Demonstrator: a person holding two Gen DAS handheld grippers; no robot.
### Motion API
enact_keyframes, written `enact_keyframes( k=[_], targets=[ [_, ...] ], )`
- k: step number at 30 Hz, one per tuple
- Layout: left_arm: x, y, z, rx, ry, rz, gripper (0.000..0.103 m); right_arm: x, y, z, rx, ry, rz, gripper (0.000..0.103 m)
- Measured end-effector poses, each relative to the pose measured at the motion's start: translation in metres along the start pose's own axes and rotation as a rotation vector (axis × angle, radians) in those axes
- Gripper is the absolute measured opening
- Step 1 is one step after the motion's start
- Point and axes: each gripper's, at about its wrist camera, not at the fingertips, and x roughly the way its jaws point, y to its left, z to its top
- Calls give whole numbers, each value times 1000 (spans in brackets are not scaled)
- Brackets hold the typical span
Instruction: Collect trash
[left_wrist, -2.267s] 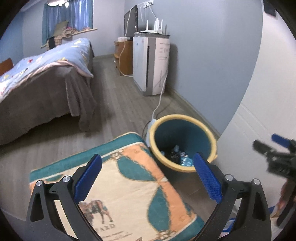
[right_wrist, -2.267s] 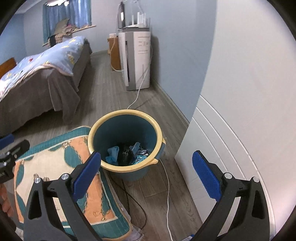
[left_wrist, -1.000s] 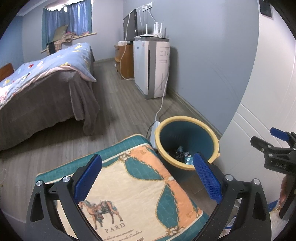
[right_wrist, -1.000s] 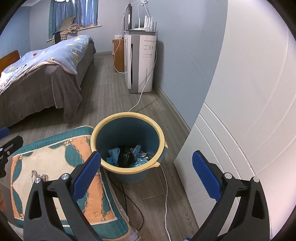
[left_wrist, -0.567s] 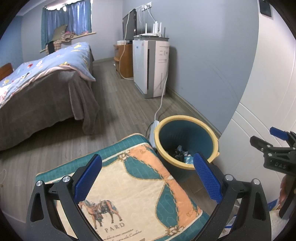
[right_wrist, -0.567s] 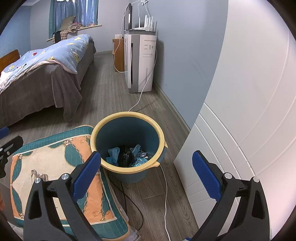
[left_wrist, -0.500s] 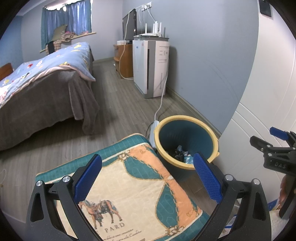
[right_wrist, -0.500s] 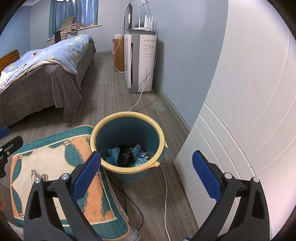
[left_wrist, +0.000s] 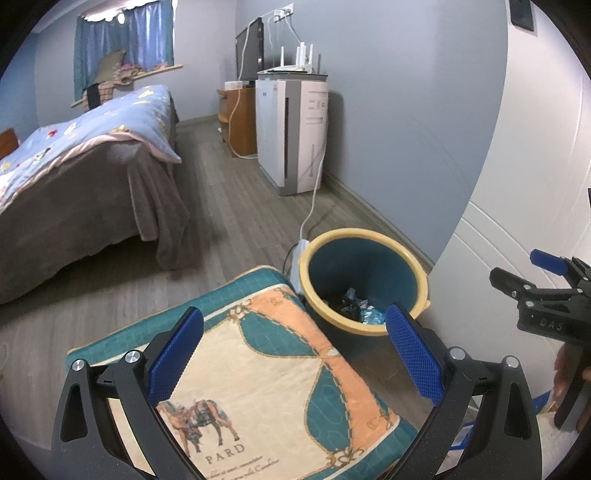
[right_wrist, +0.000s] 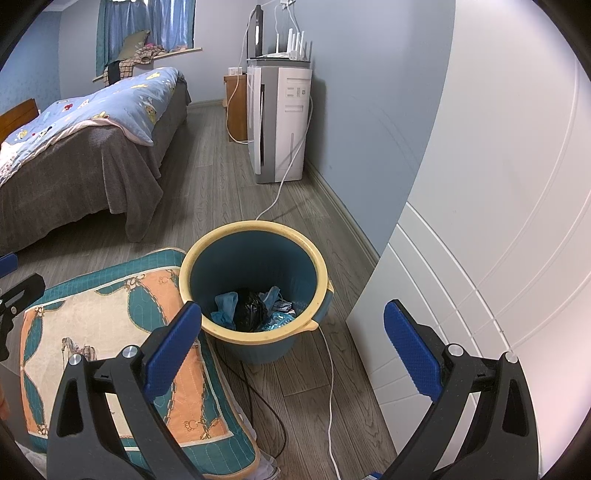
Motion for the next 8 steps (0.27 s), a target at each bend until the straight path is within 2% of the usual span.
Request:
enact_keyframes(
  k=[8],
  targets=[
    [-2, 9, 4, -26, 7, -1, 98, 2, 2, -3, 18, 27, -7, 97]
  ],
)
